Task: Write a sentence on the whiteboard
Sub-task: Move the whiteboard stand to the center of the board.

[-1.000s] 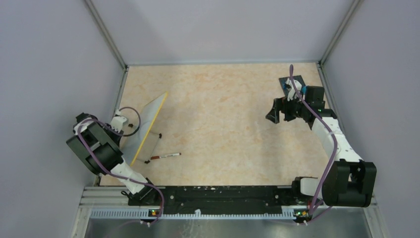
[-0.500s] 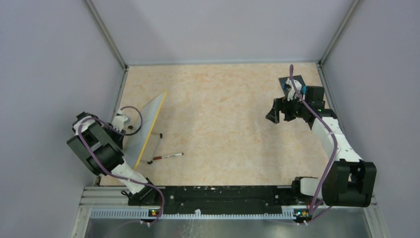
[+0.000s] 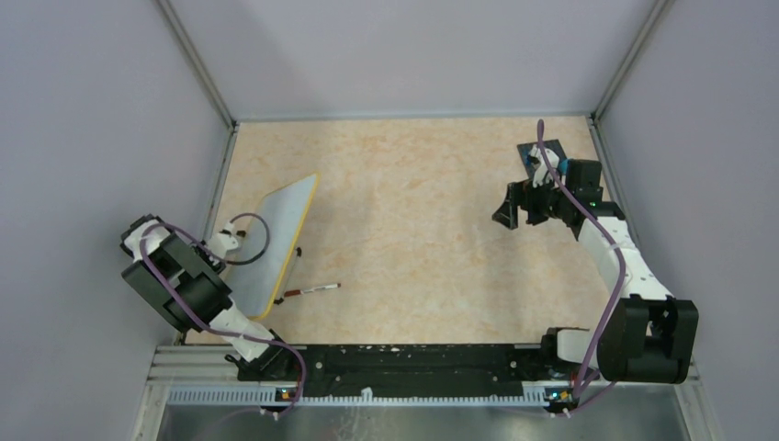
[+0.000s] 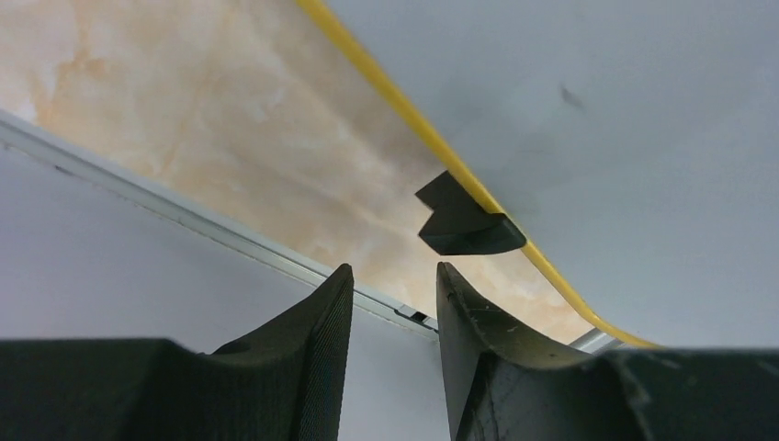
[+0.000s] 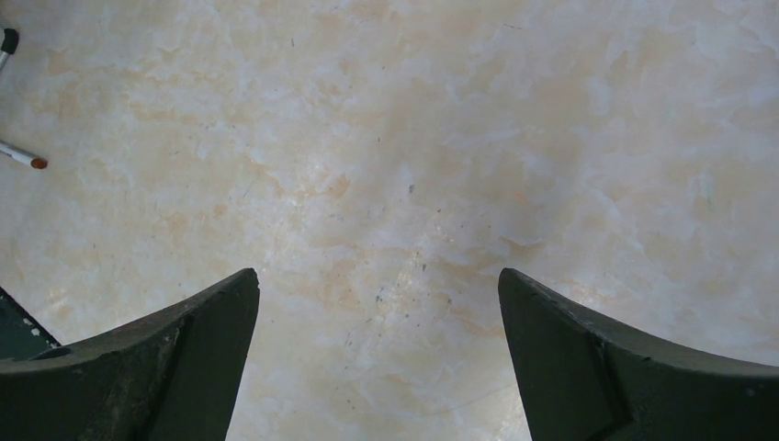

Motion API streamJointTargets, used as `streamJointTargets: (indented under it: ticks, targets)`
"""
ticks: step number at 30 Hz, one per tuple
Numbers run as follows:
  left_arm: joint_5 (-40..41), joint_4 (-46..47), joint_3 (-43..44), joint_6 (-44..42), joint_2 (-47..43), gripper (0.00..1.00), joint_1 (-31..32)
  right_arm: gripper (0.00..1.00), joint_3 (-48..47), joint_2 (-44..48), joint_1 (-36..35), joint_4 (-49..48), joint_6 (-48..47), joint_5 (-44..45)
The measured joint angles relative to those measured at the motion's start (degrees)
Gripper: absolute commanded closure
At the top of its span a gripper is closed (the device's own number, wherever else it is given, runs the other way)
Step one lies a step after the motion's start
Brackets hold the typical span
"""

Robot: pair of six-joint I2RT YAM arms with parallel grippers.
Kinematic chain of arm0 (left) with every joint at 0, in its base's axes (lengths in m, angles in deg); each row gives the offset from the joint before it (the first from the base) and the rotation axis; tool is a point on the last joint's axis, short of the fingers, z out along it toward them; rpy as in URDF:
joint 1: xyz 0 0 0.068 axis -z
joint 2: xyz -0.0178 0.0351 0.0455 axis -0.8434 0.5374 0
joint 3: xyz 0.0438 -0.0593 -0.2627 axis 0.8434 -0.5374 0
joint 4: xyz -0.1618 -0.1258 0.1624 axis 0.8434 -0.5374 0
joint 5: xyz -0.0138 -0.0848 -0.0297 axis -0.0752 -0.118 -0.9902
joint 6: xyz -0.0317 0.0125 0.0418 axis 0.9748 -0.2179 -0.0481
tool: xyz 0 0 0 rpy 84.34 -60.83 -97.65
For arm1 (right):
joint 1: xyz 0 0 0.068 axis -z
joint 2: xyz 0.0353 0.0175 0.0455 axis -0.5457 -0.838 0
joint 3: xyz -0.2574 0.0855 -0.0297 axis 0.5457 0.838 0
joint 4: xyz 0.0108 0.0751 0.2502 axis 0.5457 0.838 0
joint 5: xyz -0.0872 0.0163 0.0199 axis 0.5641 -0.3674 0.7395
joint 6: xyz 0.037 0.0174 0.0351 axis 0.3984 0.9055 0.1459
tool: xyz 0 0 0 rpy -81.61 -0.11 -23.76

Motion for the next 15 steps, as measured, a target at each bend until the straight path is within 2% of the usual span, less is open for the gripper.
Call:
streamJointTargets:
  ticks: [8,15]
  targets:
    - [-1.57,-5.55,0.35,-11.74,-0.24,0.56,-0.31,0.02,0.00,-0.63,0.00,0.33,0.00,-0.39]
    - [-2.99,-6.34,0.39,-14.08,0.28,0.68,-0.33,0.02,0.00,-0.87,0.00,0.33,0.02,-0.63]
